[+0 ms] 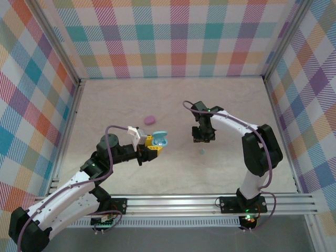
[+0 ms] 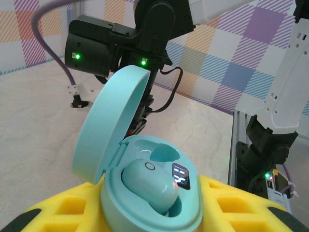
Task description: Insert wireless bluetooth earbuds into charging case
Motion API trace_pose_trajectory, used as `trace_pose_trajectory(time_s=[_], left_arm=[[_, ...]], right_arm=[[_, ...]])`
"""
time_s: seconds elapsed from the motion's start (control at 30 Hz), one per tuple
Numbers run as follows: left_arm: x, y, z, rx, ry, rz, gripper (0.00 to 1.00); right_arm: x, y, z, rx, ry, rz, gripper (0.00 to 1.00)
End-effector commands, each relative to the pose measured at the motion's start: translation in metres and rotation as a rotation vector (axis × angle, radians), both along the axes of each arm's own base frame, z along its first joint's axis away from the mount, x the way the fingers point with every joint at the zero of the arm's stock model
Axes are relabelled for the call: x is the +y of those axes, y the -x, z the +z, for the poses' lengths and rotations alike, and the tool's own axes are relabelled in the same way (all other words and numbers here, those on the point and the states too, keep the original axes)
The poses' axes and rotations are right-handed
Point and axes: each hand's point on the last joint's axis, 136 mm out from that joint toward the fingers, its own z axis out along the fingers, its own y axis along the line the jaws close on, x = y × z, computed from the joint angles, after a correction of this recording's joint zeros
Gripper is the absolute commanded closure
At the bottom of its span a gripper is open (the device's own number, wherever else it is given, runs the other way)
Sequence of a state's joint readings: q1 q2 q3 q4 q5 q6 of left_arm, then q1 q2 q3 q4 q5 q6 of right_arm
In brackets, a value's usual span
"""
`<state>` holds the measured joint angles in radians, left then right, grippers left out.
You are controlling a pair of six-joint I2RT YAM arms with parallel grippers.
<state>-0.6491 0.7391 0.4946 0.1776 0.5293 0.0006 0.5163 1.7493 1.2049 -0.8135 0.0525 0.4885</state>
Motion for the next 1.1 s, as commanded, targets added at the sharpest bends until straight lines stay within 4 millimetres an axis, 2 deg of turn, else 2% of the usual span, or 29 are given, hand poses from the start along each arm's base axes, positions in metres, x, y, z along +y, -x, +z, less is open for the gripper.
trace_pose_trajectory(time_s=[0.0, 0.17, 0.33, 0.53, 0.77, 1.07], left_arm=[[0.003, 0.001, 0.007, -0.035, -0.004, 0.001, 0.6], [0.004, 0.002, 0.007, -0.039, -0.004, 0.0, 0.6], [0.006, 0.004, 0.009, -0.042, -0.002, 0.004, 0.6], [0.009, 0.007, 0.01, -0.046, -0.003, 0.011, 0.6], [0.012, 0.008, 0.009, -0.045, -0.004, 0.02, 0.6], [0.011, 0.007, 0.009, -0.041, -0.009, 0.017, 0.6]], right_arm=[[-0.011, 0.02, -0.01, 0.083, -0.024, -0.123, 0.65], [-0.003, 0.03, -0.022, 0.137, -0.088, -0.166, 0.62], [0.015, 0.031, -0.034, 0.185, -0.159, -0.139, 0.62], [0.019, 0.024, -0.044, 0.203, -0.14, -0.082, 0.61], [0.018, 0.011, -0.042, 0.166, -0.081, 0.002, 0.59], [0.036, -0.013, -0.039, 0.117, -0.068, 0.133, 0.59]])
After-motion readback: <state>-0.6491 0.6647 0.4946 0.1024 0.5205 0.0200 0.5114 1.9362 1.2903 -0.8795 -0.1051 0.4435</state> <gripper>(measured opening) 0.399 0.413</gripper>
